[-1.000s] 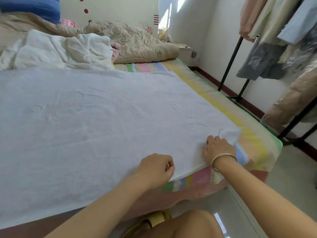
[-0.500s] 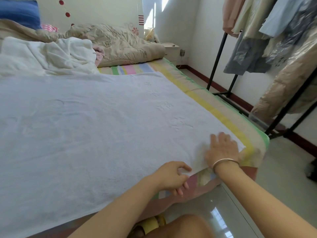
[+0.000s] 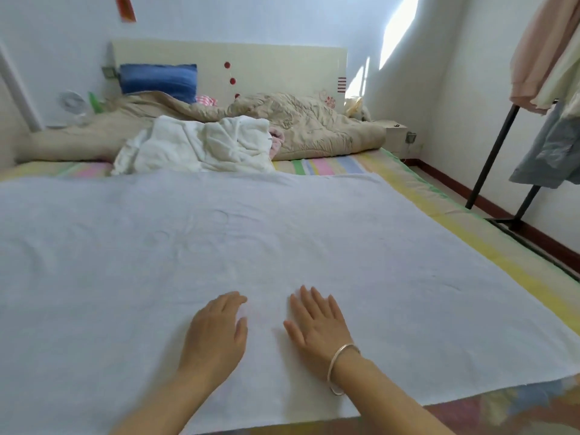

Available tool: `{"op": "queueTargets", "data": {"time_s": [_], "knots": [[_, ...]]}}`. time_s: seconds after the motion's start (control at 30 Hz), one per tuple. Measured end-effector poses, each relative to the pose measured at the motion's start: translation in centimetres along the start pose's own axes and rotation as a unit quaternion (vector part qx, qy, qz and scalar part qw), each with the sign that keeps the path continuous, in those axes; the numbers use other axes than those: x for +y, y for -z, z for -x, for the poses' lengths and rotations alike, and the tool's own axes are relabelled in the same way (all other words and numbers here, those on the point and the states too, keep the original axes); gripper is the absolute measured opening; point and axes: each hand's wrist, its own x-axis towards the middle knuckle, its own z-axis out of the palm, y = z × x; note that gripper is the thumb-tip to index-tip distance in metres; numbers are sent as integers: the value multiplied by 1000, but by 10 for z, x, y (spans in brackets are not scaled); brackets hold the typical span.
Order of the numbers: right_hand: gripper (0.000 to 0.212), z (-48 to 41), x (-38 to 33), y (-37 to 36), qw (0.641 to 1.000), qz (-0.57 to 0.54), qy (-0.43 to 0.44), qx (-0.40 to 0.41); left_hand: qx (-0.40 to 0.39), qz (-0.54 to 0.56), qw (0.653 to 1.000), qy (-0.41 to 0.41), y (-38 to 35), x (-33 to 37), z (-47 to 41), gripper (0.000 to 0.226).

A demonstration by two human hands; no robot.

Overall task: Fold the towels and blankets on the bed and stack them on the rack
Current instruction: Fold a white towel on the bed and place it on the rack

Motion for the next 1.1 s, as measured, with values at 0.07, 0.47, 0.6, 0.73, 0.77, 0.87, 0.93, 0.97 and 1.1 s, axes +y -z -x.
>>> {"op": "queueTargets", "data": {"time_s": [0.07,0.47,0.6,0.73,0.77,0.87,0.93,0.97,1.1], "knots": [[121,-17,-40,-10,999,-9,40,-11,-4,-36,996,76,17,-64,3,41],[67,-174,-359,-72,980,7,182,-81,-3,-164,927,338,165,-407,29,56],[67,-192,-467,-97,970,13,223,-96,-27,-163,921,353,200,-465,46,56],[67,-195,-550,-117,953,26,288,-93,51,-163,916,363,229,-526,54,48],[67,-195,-563,-121,947,35,307,-92,95,-153,909,377,236,-539,55,43],[68,-195,-605,-136,936,49,336,-91,175,-127,867,449,260,-576,68,35],[70,-193,-627,-141,932,60,347,-91,186,-122,850,478,273,-595,75,36],[72,-191,-645,-146,928,68,354,-91,181,-124,847,485,281,-610,81,37],[79,-179,-692,-161,902,111,412,-69,133,-160,853,479,301,-652,93,52]]}}
